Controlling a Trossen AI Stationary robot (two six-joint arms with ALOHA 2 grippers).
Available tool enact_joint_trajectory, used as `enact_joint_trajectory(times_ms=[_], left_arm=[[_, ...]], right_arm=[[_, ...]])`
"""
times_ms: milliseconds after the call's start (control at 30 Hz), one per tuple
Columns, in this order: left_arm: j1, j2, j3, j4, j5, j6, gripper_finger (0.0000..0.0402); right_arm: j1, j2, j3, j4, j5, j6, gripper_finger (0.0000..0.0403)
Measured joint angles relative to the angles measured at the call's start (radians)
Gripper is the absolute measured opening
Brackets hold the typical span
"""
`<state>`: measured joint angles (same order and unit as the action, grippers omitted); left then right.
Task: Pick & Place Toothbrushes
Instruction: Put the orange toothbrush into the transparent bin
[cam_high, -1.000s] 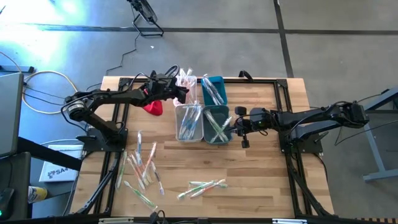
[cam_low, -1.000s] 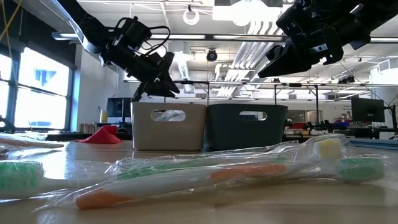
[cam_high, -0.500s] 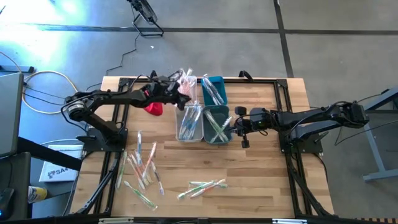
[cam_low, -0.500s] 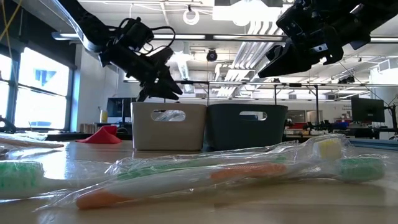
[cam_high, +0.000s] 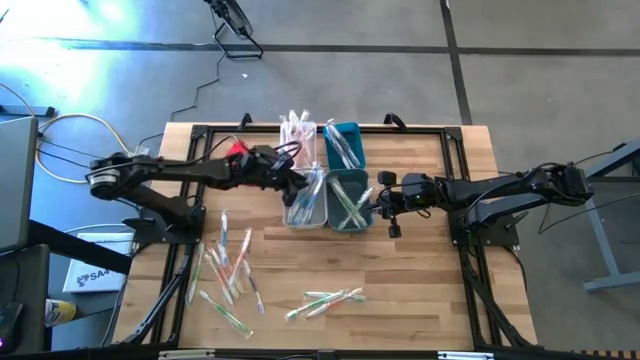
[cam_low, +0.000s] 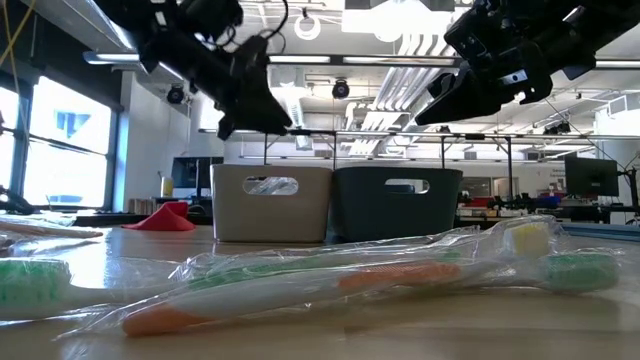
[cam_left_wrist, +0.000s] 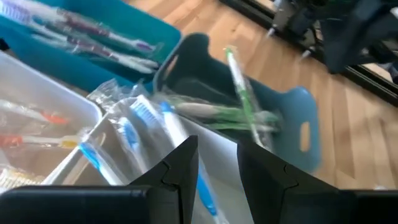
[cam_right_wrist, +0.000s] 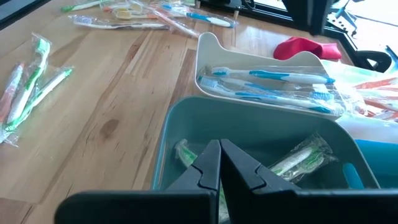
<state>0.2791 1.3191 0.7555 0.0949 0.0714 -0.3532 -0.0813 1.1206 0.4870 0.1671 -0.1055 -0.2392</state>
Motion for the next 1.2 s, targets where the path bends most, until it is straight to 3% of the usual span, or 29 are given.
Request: enact_joint_trajectory(times_ms=[333,500,733,1200], left_arm=[[-0.217,-0.143,-0.077,-0.064,-0.237,-0.063,0.0109],[-0.376,-0.168,-0.139,0.03,-0.3,-0.135,0.0109],[-0.55,-0.168,-0.148,0.095,-0.468,-0.209,0.0109],[-0.633,-0.168,-0.148,0.098,-0.482,-0.433,0.0109]], right_arm=[[0.0,0.0,0.0,0.0,-0.001,0.002,0.0002],[0.0,0.0,0.0,0.001,-0.001,0.002,0.0002],[0.0,0.0,0.0,0.001,-0.001,0.002,0.0002],[0.0,0.0,0.0,0.001,-0.001,0.002,0.0002]])
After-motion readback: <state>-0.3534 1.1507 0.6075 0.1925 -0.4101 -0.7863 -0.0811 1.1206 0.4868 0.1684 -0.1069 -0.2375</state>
